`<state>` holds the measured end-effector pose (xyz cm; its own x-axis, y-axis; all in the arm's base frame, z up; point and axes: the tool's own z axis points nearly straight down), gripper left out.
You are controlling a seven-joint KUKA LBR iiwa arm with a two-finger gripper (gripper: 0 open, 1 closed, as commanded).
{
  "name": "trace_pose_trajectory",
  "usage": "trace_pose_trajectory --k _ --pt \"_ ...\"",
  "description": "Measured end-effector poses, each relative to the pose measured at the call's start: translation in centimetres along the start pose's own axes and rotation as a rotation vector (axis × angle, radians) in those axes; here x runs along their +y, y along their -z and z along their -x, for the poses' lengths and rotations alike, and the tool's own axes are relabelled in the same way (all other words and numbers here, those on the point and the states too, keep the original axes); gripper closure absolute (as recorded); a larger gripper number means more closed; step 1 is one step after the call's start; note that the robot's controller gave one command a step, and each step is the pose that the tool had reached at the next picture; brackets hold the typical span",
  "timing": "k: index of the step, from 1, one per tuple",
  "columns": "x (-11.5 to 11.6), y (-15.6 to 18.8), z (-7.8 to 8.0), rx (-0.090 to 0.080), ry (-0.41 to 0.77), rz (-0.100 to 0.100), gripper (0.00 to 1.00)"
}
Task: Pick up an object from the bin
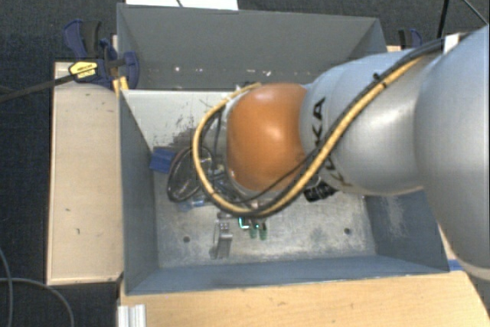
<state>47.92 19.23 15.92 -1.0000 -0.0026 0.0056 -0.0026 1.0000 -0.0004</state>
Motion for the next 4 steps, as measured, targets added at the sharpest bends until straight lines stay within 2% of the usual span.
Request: trace_pose_trajectory --k 1,2,3,4 --pt "-3.0 -9.1 9.7 -0.008 -0.135 0.000 0.00" --pt "-2.8 -8.8 9.5 -0.007 -0.138 0.002 1.00" --pt "-2.5 6.5 9.9 -0.017 -0.154 0.005 1.00" --pt "-0.4 -0.3 4.6 -0.003 0.273 0.000 1.00"
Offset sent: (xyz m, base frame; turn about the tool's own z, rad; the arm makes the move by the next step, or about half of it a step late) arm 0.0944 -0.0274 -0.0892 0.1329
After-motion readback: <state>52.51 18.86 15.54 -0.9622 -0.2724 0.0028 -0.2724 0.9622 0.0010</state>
